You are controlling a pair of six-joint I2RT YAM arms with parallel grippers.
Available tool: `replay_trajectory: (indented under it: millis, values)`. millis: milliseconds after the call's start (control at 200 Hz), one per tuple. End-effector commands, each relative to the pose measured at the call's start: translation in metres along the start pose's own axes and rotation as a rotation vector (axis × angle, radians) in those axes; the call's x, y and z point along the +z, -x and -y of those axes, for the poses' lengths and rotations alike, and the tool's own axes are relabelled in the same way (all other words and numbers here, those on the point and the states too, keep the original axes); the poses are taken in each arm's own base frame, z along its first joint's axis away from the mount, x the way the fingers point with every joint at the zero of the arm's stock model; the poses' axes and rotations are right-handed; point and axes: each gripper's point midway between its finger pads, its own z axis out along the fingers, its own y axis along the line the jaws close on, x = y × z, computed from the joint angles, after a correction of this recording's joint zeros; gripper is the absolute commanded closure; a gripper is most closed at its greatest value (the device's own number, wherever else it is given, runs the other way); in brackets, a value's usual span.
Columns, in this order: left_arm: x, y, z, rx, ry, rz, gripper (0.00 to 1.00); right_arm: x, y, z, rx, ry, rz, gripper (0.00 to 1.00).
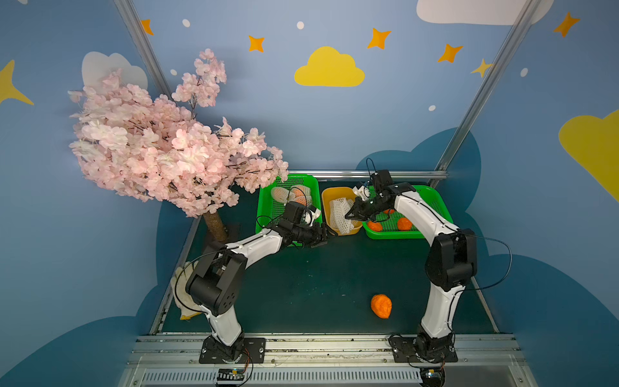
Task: Remove foam nets from oranges
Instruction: Place the foam net into the storage box.
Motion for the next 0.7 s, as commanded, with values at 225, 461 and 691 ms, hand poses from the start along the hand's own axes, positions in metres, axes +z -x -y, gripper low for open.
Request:
replay_trajectory:
  millis: [225,461,691]
  values:
    - [-0.018,0.001,0.009,0.029,0.0,0.029,0.29,0.02,0.02,0.008,0.023,-0.055,0.012,0.96]
    - [-0.024,-0.001,0.01,0.034,0.009,0.032,0.29,0.031,0.026,0.011,0.025,-0.078,0.013,0.93]
    - [-0.029,0.001,0.015,0.042,0.007,0.04,0.29,0.047,0.024,0.029,0.047,-0.141,-0.017,0.91]
